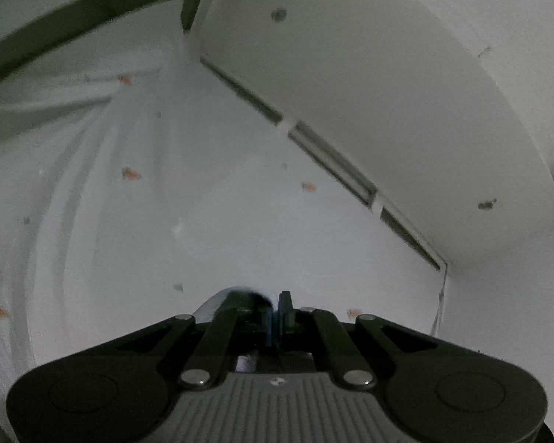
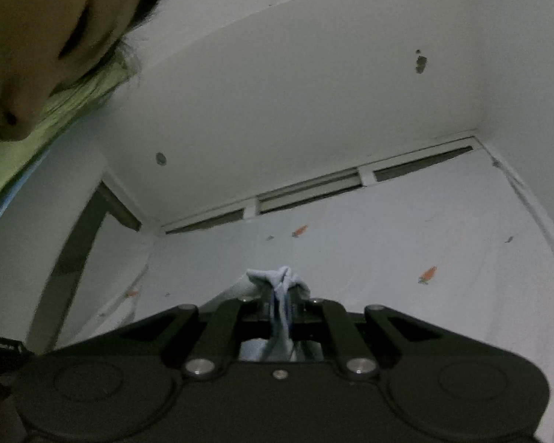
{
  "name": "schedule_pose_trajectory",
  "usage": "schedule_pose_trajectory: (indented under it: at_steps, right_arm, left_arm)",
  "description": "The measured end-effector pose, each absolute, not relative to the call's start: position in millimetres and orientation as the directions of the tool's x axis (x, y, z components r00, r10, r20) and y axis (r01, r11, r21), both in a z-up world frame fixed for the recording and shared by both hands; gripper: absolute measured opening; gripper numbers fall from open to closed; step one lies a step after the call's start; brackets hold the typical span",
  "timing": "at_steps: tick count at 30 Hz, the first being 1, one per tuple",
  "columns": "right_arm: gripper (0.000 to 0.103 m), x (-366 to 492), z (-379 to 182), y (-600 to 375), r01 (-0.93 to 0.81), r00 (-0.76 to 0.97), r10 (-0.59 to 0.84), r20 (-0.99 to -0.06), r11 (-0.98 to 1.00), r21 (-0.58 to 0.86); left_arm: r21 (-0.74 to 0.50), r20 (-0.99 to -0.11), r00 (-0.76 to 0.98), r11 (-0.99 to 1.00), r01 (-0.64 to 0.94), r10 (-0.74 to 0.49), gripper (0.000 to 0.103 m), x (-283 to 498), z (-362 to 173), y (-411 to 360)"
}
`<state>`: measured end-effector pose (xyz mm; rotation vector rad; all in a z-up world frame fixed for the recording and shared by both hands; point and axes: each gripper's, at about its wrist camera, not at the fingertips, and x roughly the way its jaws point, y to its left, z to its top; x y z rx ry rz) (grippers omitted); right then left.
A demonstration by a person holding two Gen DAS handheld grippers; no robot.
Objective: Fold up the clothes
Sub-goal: 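Raise the T-shirt high with both grippers and shake it out, then lower the T-shirt onto the table and open both grippers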
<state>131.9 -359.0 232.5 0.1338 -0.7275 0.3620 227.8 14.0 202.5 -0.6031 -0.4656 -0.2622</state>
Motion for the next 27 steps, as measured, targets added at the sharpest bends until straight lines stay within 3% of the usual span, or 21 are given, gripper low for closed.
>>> schedule_pose_trajectory:
  at_steps: [6, 9, 11, 13, 14, 15, 17, 19, 20, 23, 27]
  right_arm:
    - [0.006, 200.8, 210.8, -360.0, -0.267, 0.818, 0.227, 0.528, 0.964, -0.001]
    - [0.006, 281.8, 184.2, -352.1, -0.198, 0.904, 0.191, 0.383, 0.98, -0.019]
    - [0.009, 354.8, 157.1, -337.6, -0.132, 0.959, 0.148, 0.24, 0.988, -0.082]
    - [0.028, 434.0, 117.0, -317.8, -0.075, 0.995, 0.084, 0.047, 0.983, -0.169]
    - [0.054, 467.5, 94.1, -310.1, -0.063, 0.997, 0.055, -0.048, 0.979, -0.196]
    - [0.061, 494.7, 70.4, -304.5, -0.062, 0.99, 0.033, -0.138, 0.976, -0.207]
    - [0.063, 523.2, 25.7, -301.8, -0.08, 0.96, 0.028, -0.279, 0.981, -0.176]
    - [0.077, 527.4, -17.1, -309.2, -0.112, 0.921, 0.061, -0.385, 0.987, -0.111]
    - [0.08, 525.8, -38.4, -313.4, -0.117, 0.897, 0.063, -0.437, 0.988, -0.098]
    - [0.079, 511.3, -98.8, -327.6, -0.094, 0.803, -0.004, -0.596, 0.987, -0.132]
    - [0.08, 470.7, -145.6, -359.7, -0.004, 0.691, -0.1, -0.716, 0.99, -0.142]
  left_arm:
    - [-0.61, 0.301, 0.941, 0.727, 0.316, -0.156, 0.003, 329.5, 172.0, 15.6]
    - [-0.669, 0.158, 0.976, 0.711, 0.218, -0.151, 0.004, 418.9, 143.0, 21.5]
    - [-0.627, 0.022, 0.987, 0.767, 0.139, -0.162, 0.011, 493.2, 116.5, 20.6]
    - [-0.565, -0.152, 0.979, 0.824, 0.027, -0.136, 0.032, 564.0, 80.6, 17.2]
    - [-0.545, -0.236, 0.962, 0.838, -0.016, -0.135, 0.036, 592.6, 59.1, 18.4]
    - [-0.528, -0.307, 0.942, 0.847, -0.051, -0.134, 0.038, 615.4, 38.2, 20.5]
    - [-0.533, -0.385, 0.91, 0.841, -0.087, -0.15, 0.041, 631.4, -0.7, 29.4]
    - [-0.511, -0.44, 0.889, 0.85, -0.132, -0.127, 0.06, 626.5, -36.3, 36.5]
    - [-0.489, -0.469, 0.877, 0.857, -0.163, -0.101, 0.064, 616.7, -53.5, 39.3]
    - [-0.411, -0.601, 0.796, 0.882, -0.233, -0.07, 0.065, 580.3, -95.6, 44.8]
    - [-0.284, -0.746, 0.664, 0.924, -0.254, -0.047, 0.07, 532.3, -137.1, 34.9]
